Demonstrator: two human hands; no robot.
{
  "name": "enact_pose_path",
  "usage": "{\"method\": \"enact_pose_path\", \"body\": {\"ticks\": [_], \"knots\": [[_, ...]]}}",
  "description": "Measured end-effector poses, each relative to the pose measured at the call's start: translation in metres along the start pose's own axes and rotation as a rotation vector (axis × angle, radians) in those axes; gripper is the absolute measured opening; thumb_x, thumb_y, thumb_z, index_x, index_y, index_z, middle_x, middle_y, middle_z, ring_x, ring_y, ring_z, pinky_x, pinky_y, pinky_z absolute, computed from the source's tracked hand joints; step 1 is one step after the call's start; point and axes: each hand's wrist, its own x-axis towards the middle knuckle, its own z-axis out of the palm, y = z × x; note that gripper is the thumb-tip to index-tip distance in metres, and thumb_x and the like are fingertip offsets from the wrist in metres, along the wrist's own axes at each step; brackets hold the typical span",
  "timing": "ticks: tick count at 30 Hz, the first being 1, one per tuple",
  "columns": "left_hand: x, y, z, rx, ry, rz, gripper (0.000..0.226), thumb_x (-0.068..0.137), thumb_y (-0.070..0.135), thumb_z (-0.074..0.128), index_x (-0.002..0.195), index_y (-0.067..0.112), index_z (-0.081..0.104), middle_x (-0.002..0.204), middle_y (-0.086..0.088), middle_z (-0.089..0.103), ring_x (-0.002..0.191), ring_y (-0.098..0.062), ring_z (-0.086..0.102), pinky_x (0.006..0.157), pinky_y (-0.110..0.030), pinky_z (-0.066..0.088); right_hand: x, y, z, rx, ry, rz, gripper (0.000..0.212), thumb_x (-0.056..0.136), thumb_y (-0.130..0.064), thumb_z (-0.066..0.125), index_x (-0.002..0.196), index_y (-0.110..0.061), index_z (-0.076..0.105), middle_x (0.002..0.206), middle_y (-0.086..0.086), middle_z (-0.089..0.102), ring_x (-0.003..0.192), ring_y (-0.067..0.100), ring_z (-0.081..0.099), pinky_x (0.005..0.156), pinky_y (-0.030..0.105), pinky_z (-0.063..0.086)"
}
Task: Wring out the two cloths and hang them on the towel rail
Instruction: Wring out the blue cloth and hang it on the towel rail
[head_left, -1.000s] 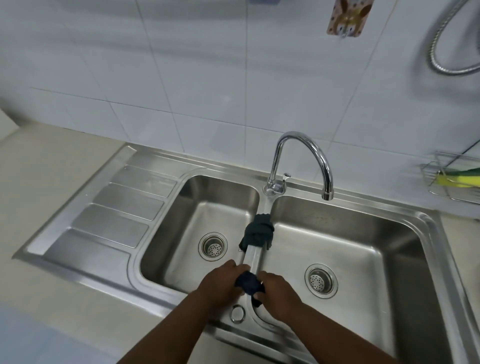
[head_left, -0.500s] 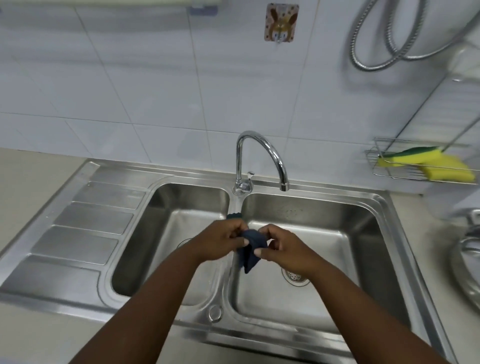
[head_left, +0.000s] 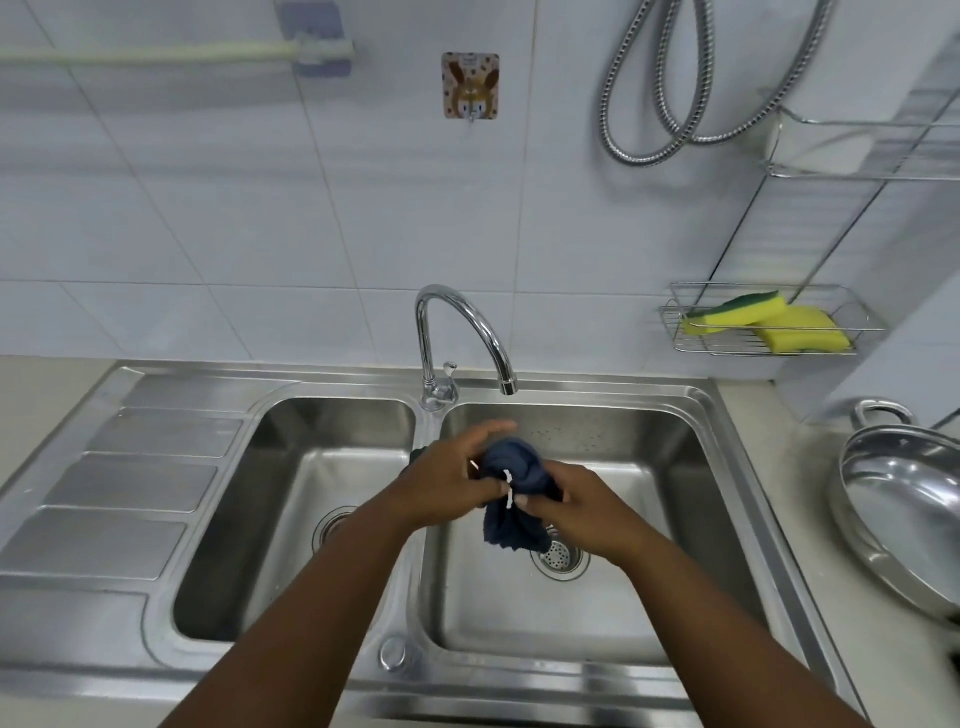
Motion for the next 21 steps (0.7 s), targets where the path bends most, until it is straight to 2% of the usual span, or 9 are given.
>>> {"method": "enact_pose_path", "body": {"ticks": [2,4,8,11,13,15,17,19,21], "knots": [[0.002,0.0,0.005,0.114,-0.033,0.052,0.047,0.078,0.028,0.074,0.122,0.032,0.058,0.107,0.005,0.07,0.095,-0.011,0.067,0.084,-0.033,0.057,-0.001,-0.001,0.001,-0.007,-0.014,0.009,0.01,0.085,-0.025,0.067,0.095,-0.026,0.068,0.089,-0.003,0.074,0.086,0.012,0.069,0.079,0.037,0.057],[0.004,0.003,0.007,0.228,-0.01,0.082,0.03,0.081,0.034,0.071,0.109,0.027,0.064,0.095,0.005,0.071,0.086,-0.009,0.065,0.081,-0.037,0.056,-0.003,-0.002,0.002,-0.004,0.003,0.004,0.009,0.085,-0.024,0.067,0.093,-0.028,0.068,0.085,-0.006,0.073,0.081,0.007,0.069,0.076,0.031,0.055],[0.007,0.007,0.006,0.393,0.055,0.163,0.024,0.084,0.043,0.063,0.092,0.02,0.066,0.084,-0.001,0.064,0.079,-0.011,0.058,0.076,-0.042,0.052,-0.004,0.0,0.0,0.023,0.034,0.01,0.014,0.082,-0.032,0.071,0.093,-0.027,0.066,0.084,0.001,0.075,0.078,0.015,0.072,0.075,0.04,0.06],[0.008,0.004,0.007,0.331,0.059,0.128,0.027,0.083,0.047,0.059,0.092,0.023,0.065,0.086,0.0,0.063,0.082,-0.01,0.059,0.079,-0.042,0.053,-0.003,0.004,0.0,0.07,0.03,0.032,0.024,0.075,-0.039,0.075,0.094,-0.029,0.067,0.089,0.002,0.073,0.083,0.022,0.071,0.079,0.046,0.058],[0.008,0.004,0.009,0.276,0.066,0.106,0.027,0.084,0.047,0.057,0.099,0.027,0.064,0.093,-0.001,0.065,0.086,-0.013,0.061,0.079,-0.041,0.054,-0.002,0.005,0.004,0.127,0.007,0.035,0.032,0.071,-0.037,0.08,0.099,-0.03,0.067,0.095,0.003,0.073,0.087,0.028,0.07,0.082,0.048,0.058],[0.008,0.006,0.011,0.125,0.067,0.086,0.022,0.089,0.033,0.061,0.109,0.026,0.064,0.1,-0.003,0.066,0.088,-0.015,0.064,0.07,-0.032,0.056,-0.001,0.007,0.009,0.168,-0.017,0.042,0.041,0.069,-0.032,0.083,0.106,-0.031,0.065,0.098,0.004,0.074,0.091,0.032,0.07,0.084,0.049,0.057],[0.007,0.01,0.015,-0.046,0.055,0.053,0.023,0.092,0.023,0.062,0.115,0.021,0.063,0.104,-0.005,0.067,0.085,-0.018,0.068,0.063,-0.025,0.056,0.0,0.007,0.013,0.209,-0.052,0.055,0.038,0.073,-0.022,0.081,0.107,-0.025,0.064,0.096,0.007,0.076,0.089,0.029,0.072,0.084,0.047,0.058],[0.006,0.01,0.018,-0.139,0.067,0.016,0.024,0.093,0.021,0.061,0.116,0.021,0.062,0.106,-0.007,0.068,0.084,-0.021,0.07,0.067,-0.031,0.06,0.001,0.006,0.017,0.242,-0.079,0.066,0.03,0.076,-0.016,0.078,0.103,-0.02,0.063,0.09,0.011,0.075,0.083,0.031,0.072,0.076,0.044,0.06],[0.006,0.008,0.019,-0.246,0.089,-0.032,0.023,0.094,0.02,0.06,0.117,0.019,0.061,0.11,-0.01,0.067,0.088,-0.025,0.071,0.076,-0.041,0.061,0.003,0.008,0.019,0.214,-0.067,0.072,0.029,0.077,-0.019,0.077,0.102,-0.025,0.063,0.092,0.008,0.073,0.083,0.027,0.071,0.07,0.034,0.059]]}}
